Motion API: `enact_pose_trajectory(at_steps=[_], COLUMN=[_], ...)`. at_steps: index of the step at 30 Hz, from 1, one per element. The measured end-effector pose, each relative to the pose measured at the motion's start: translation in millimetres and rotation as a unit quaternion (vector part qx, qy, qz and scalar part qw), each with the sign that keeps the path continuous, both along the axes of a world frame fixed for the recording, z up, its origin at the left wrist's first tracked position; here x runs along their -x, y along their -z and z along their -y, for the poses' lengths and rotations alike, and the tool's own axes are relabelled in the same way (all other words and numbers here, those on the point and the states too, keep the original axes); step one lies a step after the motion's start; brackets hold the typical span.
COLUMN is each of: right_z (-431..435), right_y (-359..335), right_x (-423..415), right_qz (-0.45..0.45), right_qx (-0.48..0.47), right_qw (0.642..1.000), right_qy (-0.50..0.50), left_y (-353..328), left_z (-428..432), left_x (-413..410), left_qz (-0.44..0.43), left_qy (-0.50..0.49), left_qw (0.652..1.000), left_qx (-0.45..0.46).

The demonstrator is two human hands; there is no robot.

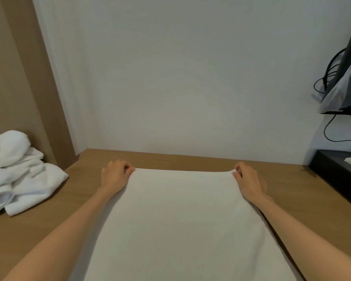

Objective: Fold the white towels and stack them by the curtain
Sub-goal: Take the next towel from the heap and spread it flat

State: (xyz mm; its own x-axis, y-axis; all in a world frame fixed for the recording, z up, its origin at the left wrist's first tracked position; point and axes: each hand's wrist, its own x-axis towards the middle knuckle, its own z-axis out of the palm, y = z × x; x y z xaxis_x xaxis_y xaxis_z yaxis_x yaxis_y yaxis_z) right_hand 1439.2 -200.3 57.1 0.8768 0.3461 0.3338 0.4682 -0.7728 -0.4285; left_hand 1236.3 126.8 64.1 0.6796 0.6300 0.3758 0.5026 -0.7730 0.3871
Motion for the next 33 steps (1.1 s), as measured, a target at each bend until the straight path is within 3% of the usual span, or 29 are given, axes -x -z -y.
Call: enact_pose_trajectory(at_steps=[3,9,14,17,19,21,23,25,33], right_z=[-3.9,-15.6,-23.2,-34.8,-50.4,-70.8,-90.5,-101.6,-85.4], right_y=[0.6,0.6,-6.5,-12.9,-17.2,-17.1,-8.7,3.1,16.8], right_x=[-2.7,-3.3,4.4,16.8,32.6,56.9,86.1,105.9,92.1], right_qz=[0.005,-0.006,-0.026,0.036,0.077,0.077,0.036,-0.033,-0.070], right_qx=[0.040,0.063,0.058,0.103,0.079,0.078,0.135,0.180,0.189], right_qw=[0.999,0.996,0.994,0.988,0.993,0.992,0.980,0.966,0.971], right_qy=[0.016,0.059,0.094,0.105,0.044,-0.058,-0.141,-0.182,-0.132], left_y=[0.3,-1.8,-11.3,-19.7,-16.1,-5.4,7.1,16.3,24.6], left_z=[-2.7,0.6,15.5,40.7,68.0,98.0,118.7,124.5,105.5], left_x=[-3.9,-17.0,-20.9,-26.5,-31.4,-35.3,-36.5,-35.8,-26.7], left_qz=[-0.040,-0.105,-0.112,-0.083,-0.073,-0.123,-0.205,-0.216,-0.190], left_qy=[-0.018,-0.050,-0.054,-0.012,0.057,0.119,0.138,0.129,0.064], left_qw=[0.998,0.993,0.991,0.995,0.995,0.985,0.969,0.968,0.979], left_qx=[-0.039,-0.032,-0.052,-0.052,-0.036,0.000,0.019,0.022,0.024])
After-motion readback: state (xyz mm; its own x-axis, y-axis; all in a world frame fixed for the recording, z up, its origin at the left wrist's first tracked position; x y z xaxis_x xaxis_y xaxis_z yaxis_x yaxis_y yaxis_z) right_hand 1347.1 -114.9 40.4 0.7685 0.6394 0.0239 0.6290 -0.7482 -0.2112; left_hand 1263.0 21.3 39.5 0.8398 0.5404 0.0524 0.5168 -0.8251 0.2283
